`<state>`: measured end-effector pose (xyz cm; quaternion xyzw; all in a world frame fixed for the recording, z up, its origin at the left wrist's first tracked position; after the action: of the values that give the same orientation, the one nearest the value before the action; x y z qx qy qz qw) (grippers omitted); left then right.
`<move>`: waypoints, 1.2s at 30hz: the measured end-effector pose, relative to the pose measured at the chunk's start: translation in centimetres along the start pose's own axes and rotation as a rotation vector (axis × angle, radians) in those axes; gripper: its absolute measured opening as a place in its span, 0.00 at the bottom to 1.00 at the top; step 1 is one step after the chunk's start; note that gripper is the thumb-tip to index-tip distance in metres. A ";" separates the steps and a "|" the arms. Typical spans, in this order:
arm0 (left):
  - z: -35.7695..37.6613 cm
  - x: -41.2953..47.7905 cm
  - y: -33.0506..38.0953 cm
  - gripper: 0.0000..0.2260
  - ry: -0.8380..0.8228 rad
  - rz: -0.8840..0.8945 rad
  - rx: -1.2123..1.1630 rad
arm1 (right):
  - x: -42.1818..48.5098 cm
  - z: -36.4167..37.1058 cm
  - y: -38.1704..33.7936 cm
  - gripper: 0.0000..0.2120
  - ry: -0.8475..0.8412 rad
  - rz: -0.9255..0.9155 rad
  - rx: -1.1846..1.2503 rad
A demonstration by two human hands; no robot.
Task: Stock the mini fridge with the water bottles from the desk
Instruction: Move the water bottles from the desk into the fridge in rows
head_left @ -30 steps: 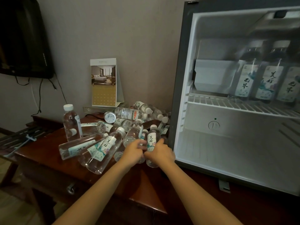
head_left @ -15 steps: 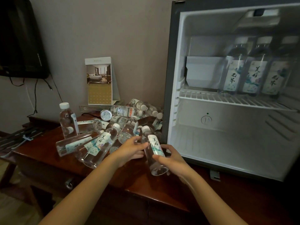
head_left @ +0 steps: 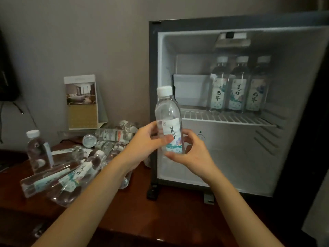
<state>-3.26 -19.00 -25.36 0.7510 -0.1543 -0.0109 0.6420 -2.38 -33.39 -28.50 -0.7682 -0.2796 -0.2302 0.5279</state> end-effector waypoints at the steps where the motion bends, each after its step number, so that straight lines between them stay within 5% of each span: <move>1: 0.6 0.5 1.2 0.13 0.012 0.043 0.025 | 0.7 -1.0 -0.5 0.30 0.046 -0.038 -0.037; 6: 3.1 4.7 4.8 0.15 0.090 0.164 0.020 | 4.8 -5.2 -1.7 0.24 0.246 -0.120 -0.233; 9: 4.2 7.7 5.9 0.16 0.089 0.168 -0.006 | 7.1 -6.7 -1.3 0.29 0.308 -0.082 -0.317; 20: 3.9 15.5 5.4 0.19 0.115 0.049 0.082 | 11.7 -7.9 1.7 0.24 0.174 -0.006 -0.361; 23: 4.4 16.6 5.2 0.17 0.127 0.060 0.108 | 12.3 -8.4 2.3 0.15 0.146 0.062 -0.471; 29: 4.8 18.2 4.6 0.13 0.224 0.044 0.121 | 12.6 -9.3 2.7 0.26 0.143 0.153 -0.667; 36: 5.3 19.2 4.3 0.12 0.228 0.029 0.193 | 13.6 -9.6 3.6 0.12 0.240 0.138 -0.701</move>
<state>12.94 -29.37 -18.69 0.8034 -0.0917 0.0987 0.5801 9.50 -40.89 -18.89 -0.8869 -0.0673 -0.3643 0.2761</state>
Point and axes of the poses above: each hand's wrist, its own x-axis towards the middle knuckle, its own z-axis out of the palm, y = z × x, the point moved 5 cm from there along x, towards the middle knuckle, and after that the axes turned 14 degrees about -z, right-handed, at the moved point
